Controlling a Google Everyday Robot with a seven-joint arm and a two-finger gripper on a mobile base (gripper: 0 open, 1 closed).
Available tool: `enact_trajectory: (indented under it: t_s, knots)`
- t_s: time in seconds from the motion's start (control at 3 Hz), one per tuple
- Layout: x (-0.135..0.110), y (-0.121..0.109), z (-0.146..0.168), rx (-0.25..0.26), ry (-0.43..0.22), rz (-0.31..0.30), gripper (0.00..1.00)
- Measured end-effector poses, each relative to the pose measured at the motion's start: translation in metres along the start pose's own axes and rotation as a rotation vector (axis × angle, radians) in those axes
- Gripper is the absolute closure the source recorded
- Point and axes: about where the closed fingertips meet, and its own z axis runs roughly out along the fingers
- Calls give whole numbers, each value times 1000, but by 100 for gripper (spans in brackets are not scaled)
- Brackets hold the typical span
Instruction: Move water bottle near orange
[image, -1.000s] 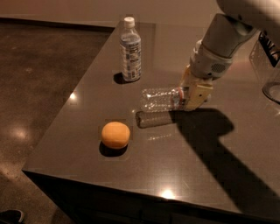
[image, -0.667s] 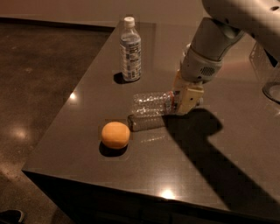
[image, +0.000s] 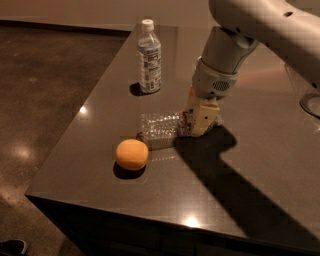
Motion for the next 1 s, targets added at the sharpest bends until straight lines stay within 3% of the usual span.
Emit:
enact_trajectory:
  t_s: [0.33,0.67,1.0]
  knots:
    - [1,0,6,-14,12,18,59]
    - [-1,-3,7,-2,7,17,28]
    - [-2,-5,7,5,5,16,5]
